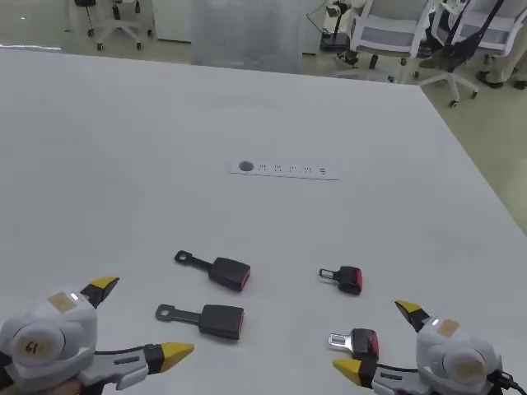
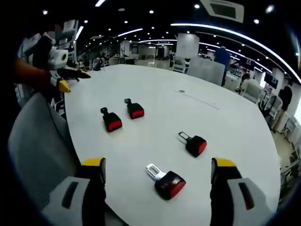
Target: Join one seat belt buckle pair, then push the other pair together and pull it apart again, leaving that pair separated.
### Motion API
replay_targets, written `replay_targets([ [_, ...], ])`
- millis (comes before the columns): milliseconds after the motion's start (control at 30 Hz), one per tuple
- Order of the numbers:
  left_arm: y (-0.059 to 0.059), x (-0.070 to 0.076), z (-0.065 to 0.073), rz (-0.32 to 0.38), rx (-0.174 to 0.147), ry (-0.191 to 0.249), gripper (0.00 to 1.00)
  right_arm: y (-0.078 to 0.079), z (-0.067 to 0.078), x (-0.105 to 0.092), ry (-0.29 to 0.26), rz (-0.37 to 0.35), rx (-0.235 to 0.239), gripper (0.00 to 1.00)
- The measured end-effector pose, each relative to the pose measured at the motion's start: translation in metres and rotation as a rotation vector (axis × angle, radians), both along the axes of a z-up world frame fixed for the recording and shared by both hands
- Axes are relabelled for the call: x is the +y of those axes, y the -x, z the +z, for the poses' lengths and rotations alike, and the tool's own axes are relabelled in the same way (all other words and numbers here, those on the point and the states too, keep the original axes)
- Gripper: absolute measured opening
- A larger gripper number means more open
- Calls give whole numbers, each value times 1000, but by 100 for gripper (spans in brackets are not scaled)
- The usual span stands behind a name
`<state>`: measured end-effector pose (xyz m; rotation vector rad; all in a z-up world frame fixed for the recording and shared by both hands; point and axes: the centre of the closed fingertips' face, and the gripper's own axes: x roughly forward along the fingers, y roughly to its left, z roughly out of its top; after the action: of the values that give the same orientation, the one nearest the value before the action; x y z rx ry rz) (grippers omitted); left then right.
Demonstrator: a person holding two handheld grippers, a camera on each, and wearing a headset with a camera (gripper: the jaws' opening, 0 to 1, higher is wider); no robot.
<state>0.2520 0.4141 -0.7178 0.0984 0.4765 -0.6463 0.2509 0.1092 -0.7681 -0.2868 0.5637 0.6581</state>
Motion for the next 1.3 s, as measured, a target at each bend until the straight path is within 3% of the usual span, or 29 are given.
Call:
replay_targets([
  [533, -3, -3, -2, -8, 8, -14, 100, -3, -2, -3, -7, -10, 5, 95],
  [1300, -13, -6, -15, -36, 37, -53, 100, -8, -18, -11, 10, 38, 65, 94],
])
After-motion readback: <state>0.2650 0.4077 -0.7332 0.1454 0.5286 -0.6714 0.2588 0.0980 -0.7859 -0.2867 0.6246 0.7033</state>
